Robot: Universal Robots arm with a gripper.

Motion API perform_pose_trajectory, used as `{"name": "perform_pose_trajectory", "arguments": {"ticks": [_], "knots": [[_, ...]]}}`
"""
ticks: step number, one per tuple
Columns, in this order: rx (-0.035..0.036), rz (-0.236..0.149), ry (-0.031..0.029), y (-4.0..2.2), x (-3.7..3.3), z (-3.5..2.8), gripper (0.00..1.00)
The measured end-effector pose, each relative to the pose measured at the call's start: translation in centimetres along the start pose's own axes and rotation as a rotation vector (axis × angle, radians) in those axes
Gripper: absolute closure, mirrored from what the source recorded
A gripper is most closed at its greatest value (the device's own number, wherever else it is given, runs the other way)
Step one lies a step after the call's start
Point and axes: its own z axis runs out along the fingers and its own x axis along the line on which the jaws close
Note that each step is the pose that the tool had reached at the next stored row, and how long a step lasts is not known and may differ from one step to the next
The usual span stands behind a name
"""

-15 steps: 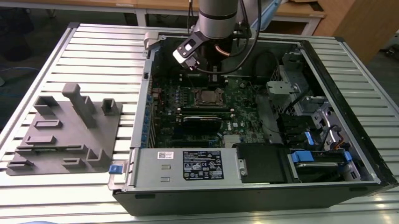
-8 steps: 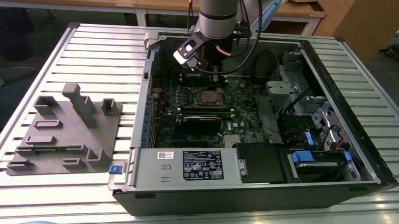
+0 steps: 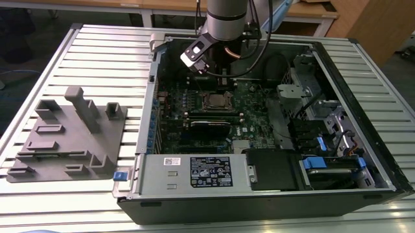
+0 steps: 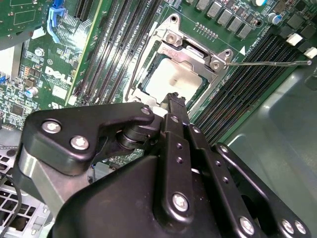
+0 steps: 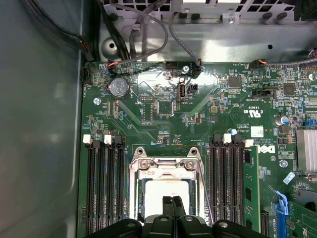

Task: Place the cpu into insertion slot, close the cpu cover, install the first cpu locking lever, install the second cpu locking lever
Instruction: 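Close the cpu cover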

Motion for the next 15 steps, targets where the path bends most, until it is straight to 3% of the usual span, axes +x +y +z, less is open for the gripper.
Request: {"name": "perform_pose_trajectory", "arguments": {"ticks": [7, 13, 15], "knots": [[0.0000, -0.003, 0.0002, 0.00, 0.00, 0.00, 0.89], [-0.0005, -0.084, 0.0067, 0.00, 0.00, 0.02, 0.89], [-0.0004, -0.092, 0.0068, 0.00, 0.00, 0.02, 0.89]]}}
